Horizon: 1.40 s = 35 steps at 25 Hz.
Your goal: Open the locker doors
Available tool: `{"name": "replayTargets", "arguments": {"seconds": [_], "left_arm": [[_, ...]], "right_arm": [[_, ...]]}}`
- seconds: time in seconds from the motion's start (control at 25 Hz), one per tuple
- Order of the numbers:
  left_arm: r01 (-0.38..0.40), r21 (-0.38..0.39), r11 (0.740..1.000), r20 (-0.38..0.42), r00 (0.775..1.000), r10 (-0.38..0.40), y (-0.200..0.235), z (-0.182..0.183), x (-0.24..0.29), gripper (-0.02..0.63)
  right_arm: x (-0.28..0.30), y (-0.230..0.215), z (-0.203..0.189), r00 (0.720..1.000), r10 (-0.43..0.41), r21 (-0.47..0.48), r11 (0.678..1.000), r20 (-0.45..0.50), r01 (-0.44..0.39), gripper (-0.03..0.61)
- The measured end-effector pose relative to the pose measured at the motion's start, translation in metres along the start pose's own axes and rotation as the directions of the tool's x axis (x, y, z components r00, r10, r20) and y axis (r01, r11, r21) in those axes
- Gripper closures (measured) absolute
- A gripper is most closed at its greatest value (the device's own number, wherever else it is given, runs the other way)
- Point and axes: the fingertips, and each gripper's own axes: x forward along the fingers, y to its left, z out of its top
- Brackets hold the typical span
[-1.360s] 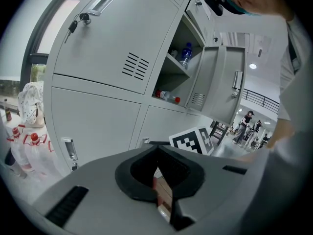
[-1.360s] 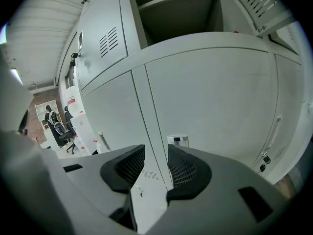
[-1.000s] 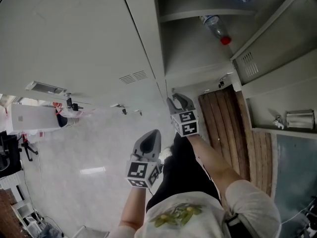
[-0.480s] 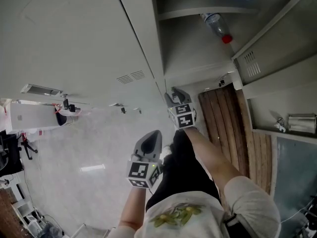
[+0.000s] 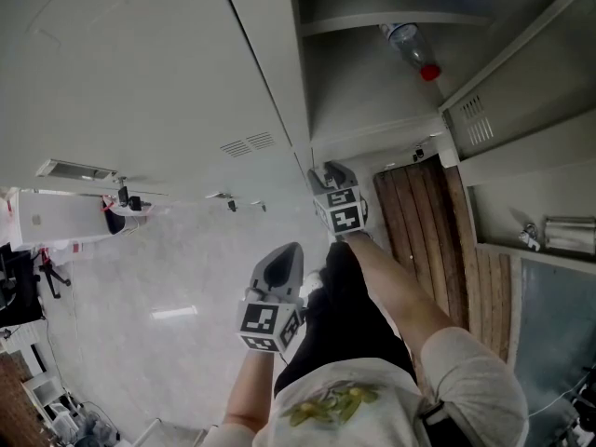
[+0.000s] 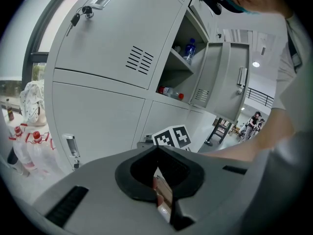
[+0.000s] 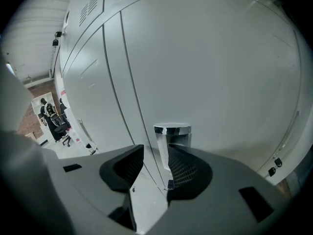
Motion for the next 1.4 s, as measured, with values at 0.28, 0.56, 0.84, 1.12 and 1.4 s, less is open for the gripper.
{"name": "replayTargets", "arguments": {"seconds": [0.28,0.56,0.84,1.12,1.4], "left_arm": [[-0.011,-0.006,1.0,0.002,1.0,0.011,0.004,-0.003,-0.005,0.584],[-0.011,0.002,1.0,0.008,1.0,0.011,0.003,-0.007,-0.009,0.584],[0.005,0.003,1.0,-0.011,1.0,-0.005,-0.005,-0.012,-0.011,0.584],[0.018,0.018,1.0,-0.003,1.0,-0.018,-0.011,-0.011,-0.009,0.584],[0.03,0.018,0.999,-0.022,0.999,-0.03,-0.014,-0.015,-0.009,0.584]], "right_arm": [[-0.003,-0.003,-0.005,0.998,-0.065,0.022,0.998,0.005,0.065,0.426],[-0.005,-0.004,-0.015,0.995,-0.099,0.074,0.992,-0.024,0.1,0.428],[-0.01,-0.006,-0.021,0.994,-0.103,0.071,0.992,-0.033,0.105,0.446],[-0.014,-0.005,-0.024,0.994,-0.09,0.075,0.993,-0.057,0.094,0.446],[-0.021,-0.003,-0.03,0.994,-0.085,0.071,0.993,-0.067,0.09,0.446]]}}
